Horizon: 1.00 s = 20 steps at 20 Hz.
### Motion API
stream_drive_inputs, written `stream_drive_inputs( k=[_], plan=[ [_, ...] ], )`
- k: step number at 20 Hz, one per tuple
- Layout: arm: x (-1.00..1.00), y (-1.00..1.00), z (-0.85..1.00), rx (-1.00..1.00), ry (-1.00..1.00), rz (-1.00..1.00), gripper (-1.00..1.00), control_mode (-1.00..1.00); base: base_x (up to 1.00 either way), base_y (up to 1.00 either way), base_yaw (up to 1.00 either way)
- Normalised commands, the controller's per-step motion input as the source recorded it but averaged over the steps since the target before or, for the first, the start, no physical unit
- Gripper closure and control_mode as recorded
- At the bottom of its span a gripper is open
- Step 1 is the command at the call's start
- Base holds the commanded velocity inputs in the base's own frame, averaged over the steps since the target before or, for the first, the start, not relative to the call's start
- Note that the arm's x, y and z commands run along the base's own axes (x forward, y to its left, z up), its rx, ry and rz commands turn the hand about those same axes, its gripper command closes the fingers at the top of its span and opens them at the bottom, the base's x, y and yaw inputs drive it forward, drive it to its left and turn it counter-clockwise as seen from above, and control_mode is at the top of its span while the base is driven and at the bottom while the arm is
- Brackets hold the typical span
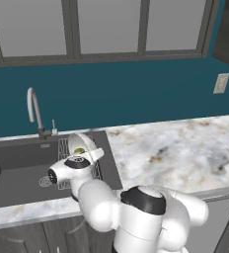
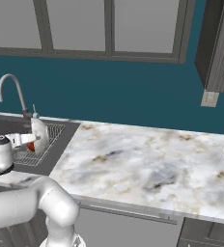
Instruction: Dump the broccoli and tomato from the bowl so the bowl can be washed. Place the bowl in the sink after clearing the leftovers.
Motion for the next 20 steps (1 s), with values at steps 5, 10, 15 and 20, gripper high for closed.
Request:
stream_drive_inputs(
  k=[5,10,15,20],
  plan=[
    [-0.01,0.37,-0.01,-0.34,-0.01,-0.03,1.0,-1.0,0.0,0.0,0.0],
    [0.0,0.0,0.0,-0.08,0.01,-0.01,1.0,-1.0,0.0,0.0,0.0],
    [0.0,-0.04,0.04,-0.01,0.0,-0.07,1.0,-1.0,0.0,0.0,0.0],
    [-0.01,-0.76,0.06,0.05,-0.01,-0.03,1.0,-1.0,0.0,0.0,0.0]
  ],
)
